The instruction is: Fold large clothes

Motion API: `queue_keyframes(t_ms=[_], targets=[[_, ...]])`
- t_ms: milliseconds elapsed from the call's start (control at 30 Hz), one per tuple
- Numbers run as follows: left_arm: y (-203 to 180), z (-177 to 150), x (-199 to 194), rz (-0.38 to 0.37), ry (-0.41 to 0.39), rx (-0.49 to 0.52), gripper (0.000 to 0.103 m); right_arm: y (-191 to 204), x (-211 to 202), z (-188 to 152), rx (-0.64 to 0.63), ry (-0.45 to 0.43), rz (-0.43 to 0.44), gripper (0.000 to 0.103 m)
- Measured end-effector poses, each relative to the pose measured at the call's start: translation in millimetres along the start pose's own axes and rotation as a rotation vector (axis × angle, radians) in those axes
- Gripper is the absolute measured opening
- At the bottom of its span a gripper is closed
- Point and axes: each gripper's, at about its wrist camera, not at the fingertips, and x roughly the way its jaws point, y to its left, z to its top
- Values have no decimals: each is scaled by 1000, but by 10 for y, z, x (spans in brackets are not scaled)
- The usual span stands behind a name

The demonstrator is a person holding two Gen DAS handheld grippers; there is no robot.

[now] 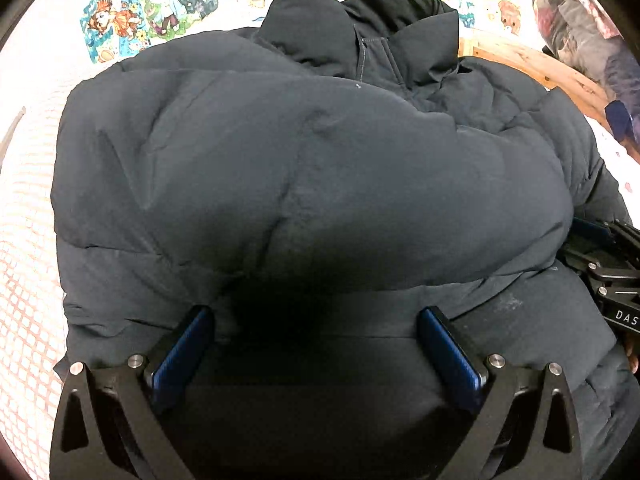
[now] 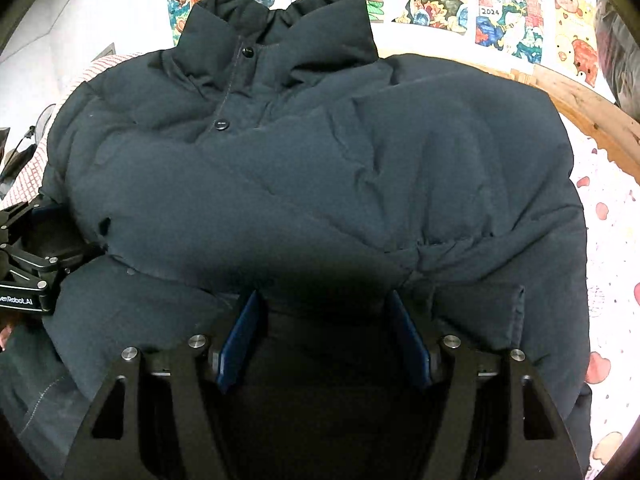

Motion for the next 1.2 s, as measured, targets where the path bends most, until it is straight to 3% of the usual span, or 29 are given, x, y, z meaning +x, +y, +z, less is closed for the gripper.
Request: queue_keyframes(t_ms=[433,700,900,1200], targets=[[71,-108,-63,-17,-50,-15,103,-2,-92,-67,0,-55,0,64],[250,-6,-316,-140,-62,-84,103,-166,-296,82,38,-48,102,67],[606,458,-708,-206,-167,-162,103,-264,-608,421,11,-120,66,74],[639,1413,-654,-103,-297,-121,103,-350,-466,1443,-11,-152,39,73]])
